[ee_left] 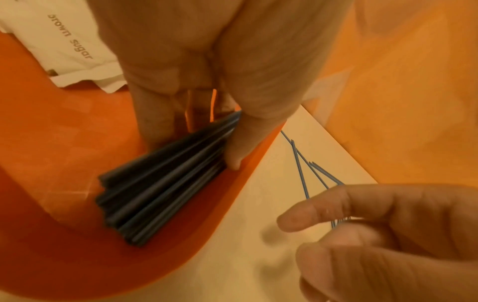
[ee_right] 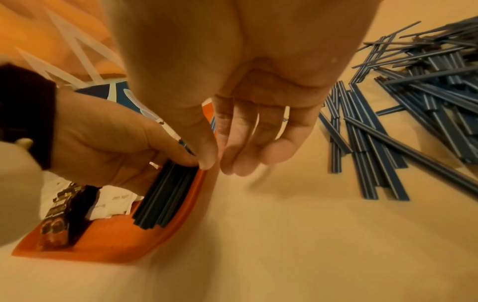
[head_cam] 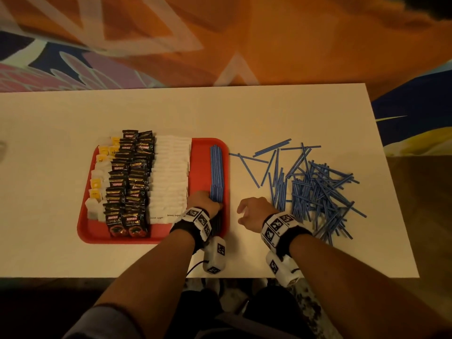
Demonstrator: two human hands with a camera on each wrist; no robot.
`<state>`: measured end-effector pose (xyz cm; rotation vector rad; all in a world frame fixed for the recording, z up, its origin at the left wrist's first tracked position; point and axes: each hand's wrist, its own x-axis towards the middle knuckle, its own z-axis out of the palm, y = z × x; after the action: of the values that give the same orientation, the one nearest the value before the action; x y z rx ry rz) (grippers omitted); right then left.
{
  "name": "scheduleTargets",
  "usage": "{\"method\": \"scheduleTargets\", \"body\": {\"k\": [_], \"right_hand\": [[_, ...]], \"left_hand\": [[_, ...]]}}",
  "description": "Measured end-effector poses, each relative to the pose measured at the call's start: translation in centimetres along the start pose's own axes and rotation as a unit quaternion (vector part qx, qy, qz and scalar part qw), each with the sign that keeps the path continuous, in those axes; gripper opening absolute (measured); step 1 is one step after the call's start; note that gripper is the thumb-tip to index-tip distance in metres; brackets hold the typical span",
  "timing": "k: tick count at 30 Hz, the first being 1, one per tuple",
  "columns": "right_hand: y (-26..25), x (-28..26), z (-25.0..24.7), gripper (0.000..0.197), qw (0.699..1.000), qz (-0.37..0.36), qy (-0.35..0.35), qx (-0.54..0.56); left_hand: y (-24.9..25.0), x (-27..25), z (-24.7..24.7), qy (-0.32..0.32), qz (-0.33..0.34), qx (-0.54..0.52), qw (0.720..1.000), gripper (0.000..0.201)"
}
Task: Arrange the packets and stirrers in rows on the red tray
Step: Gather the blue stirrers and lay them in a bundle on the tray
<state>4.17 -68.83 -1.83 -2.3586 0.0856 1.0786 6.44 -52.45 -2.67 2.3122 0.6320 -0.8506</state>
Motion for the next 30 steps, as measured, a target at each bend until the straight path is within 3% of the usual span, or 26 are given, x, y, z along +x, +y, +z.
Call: {"method": "scheduleTargets", "body": {"k": [5, 12, 22, 30], "right_hand": [[-1.5, 0.3, 0.6, 0.018, 0.995, -0.056, 0.047, -0.063], [-3.8, 1.6, 2.3, 0.020, 0.956, -0.200, 0.115, -0.182], [-4.6, 2.0, 3.2, 0.050, 0.948, -0.195, 0.123, -0.220], [-4.6, 1.4, 3.6, 0.040, 0.950, -0.184, 0.136, -0.212]], "left_hand": [[-1.1, 0.0, -0.5, 0.016, 0.017, 0.048, 0.999, 0.023], [-3.3, 0.0, -1.5, 0.031, 0.068, 0.069, 0.995, 0.017], [-4.9, -0.1, -1.7, 0.010, 0.190, 0.019, 0.982, 0.023], [-5.2, 0.2, -1.5, 0.028, 0.219, 0.055, 0.974, 0.022]]}}
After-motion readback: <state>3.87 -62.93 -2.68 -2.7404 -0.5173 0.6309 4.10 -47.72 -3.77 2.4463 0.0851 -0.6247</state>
